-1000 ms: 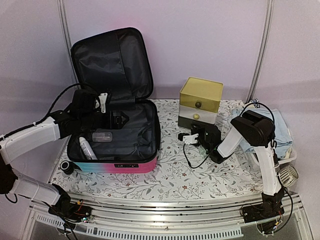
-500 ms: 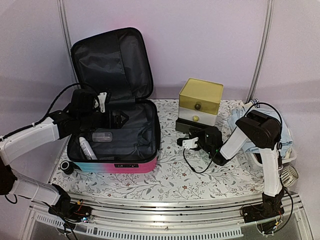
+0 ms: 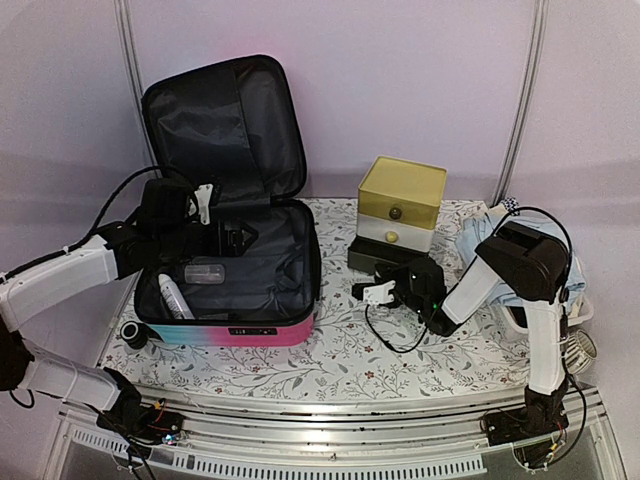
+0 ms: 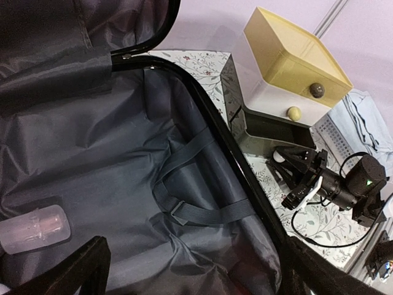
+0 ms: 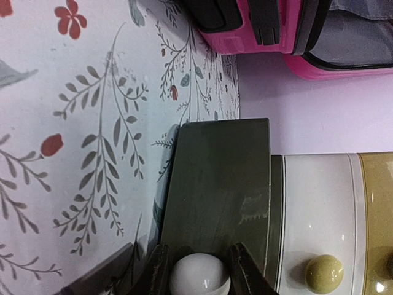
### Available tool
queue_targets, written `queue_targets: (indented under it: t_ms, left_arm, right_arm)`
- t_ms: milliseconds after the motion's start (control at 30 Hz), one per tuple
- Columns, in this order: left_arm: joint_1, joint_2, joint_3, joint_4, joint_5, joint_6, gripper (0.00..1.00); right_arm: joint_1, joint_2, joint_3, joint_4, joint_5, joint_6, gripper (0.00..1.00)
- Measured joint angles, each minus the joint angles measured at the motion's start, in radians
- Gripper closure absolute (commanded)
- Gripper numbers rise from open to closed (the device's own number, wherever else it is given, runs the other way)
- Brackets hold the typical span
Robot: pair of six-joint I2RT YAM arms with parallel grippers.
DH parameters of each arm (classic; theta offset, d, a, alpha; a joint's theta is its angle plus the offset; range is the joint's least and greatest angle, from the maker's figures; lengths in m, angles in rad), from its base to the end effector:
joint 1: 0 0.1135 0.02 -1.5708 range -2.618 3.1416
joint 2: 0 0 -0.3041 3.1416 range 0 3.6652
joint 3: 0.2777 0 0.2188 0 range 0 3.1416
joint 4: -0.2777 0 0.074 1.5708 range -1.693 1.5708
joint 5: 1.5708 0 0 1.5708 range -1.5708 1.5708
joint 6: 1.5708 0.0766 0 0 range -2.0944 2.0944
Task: Open, take out, and arrange the luggage
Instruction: Open the drawer in the storage box.
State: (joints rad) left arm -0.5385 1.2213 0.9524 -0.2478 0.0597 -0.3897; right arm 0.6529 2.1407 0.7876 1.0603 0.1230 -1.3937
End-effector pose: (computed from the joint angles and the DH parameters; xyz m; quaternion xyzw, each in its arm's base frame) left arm 0.2256 -0.1401 0.3268 0.0792 0.8604 -0.2481 0.4380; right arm 0.3486 0.2548 0.1337 -0.6650 0.4484 -0.2615 0.5370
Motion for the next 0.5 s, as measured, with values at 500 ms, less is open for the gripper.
queue_targets:
  t_ms: [500]
  left_arm:
    - [0.000,0.000,-0.003,0.001,0.003,0.000,0.02]
  right_arm:
    - [0.060,-0.051,-0.080,0.006,-0.003,0.031,0.94]
